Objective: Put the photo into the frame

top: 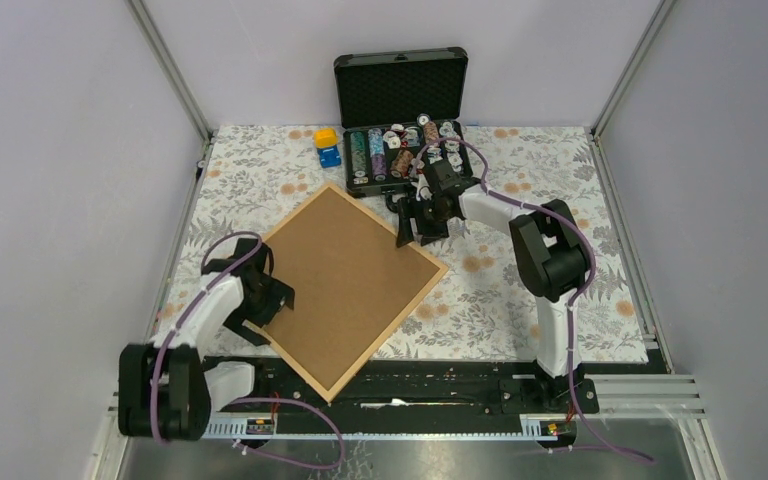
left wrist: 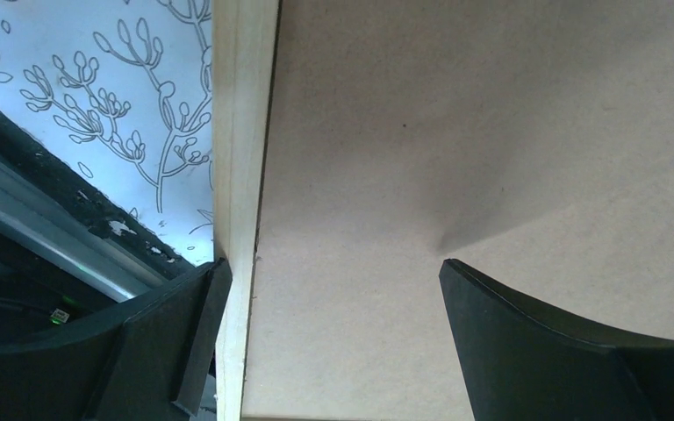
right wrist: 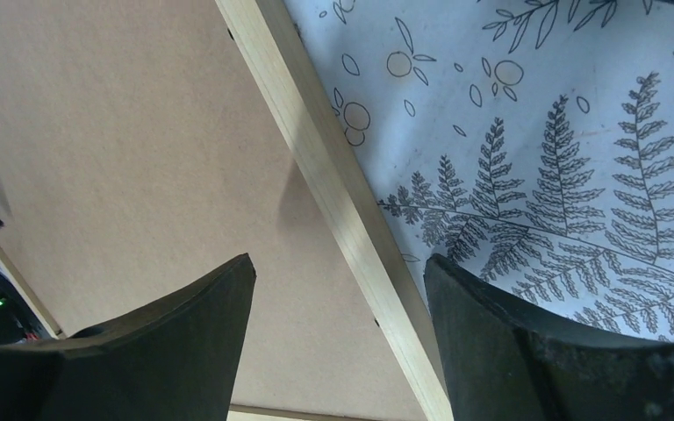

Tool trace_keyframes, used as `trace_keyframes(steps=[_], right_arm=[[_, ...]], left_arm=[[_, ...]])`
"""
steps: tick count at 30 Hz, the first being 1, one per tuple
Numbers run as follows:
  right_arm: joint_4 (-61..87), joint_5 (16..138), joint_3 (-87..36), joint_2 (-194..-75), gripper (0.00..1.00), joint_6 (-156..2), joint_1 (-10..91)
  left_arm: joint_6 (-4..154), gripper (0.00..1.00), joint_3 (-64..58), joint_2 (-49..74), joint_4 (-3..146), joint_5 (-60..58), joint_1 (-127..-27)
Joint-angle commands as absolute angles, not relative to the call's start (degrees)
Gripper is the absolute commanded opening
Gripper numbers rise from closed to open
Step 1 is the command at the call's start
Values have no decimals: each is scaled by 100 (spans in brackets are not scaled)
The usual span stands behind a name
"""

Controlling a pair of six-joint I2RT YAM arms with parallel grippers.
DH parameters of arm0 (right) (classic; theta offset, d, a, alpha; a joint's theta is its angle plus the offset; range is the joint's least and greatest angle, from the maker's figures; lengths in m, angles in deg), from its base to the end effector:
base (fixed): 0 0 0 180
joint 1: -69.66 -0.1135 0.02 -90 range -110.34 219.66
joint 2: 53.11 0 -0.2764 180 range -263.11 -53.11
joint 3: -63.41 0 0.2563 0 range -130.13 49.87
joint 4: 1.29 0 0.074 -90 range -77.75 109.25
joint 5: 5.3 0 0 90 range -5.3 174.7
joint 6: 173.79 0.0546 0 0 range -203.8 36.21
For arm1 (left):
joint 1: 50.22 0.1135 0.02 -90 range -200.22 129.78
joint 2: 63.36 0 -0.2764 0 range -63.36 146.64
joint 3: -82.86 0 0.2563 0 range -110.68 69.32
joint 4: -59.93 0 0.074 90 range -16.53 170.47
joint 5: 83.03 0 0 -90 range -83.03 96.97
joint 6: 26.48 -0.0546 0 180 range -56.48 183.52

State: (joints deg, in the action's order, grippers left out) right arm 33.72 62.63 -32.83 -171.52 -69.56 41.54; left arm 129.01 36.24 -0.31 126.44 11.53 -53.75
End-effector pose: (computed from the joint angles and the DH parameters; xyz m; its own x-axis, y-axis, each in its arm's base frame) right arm 0.3928 0.2332 0.1552 -0.8700 -0.2066 -0.4478 -0.4153 0.7966 0.4393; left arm 0.1563 -0.0053 0.1599 -0.4579 -0.8805 -0.1228 -0.8799 0.4686 -0.0791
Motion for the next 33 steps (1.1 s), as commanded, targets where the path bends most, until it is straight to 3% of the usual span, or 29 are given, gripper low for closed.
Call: trace_keyframes(steps=[1, 7, 20, 27, 33], right_arm=[[3325, 6176, -3493, -17419, 78, -6845, 4145], [3334, 6289, -3555, -17484, 76, -6826, 4137], [3677, 7072, -3808, -17510, 68, -7108, 3888], [3940, 7675, -4041, -17634, 57, -7222, 3663], [3990, 7718, -4188, -17765, 47, -7187, 3665]], left_arm=[[12743, 98, 3511, 973, 11146, 1167, -5356], [12484, 99, 3148, 1451, 11145, 1080, -5351], [12829, 98, 3956, -388, 11868, 989, -5338], [12578, 98, 4050, -196, 11937, 937, -5338], [12654, 98, 4089, -843, 12242, 1006, -5338]])
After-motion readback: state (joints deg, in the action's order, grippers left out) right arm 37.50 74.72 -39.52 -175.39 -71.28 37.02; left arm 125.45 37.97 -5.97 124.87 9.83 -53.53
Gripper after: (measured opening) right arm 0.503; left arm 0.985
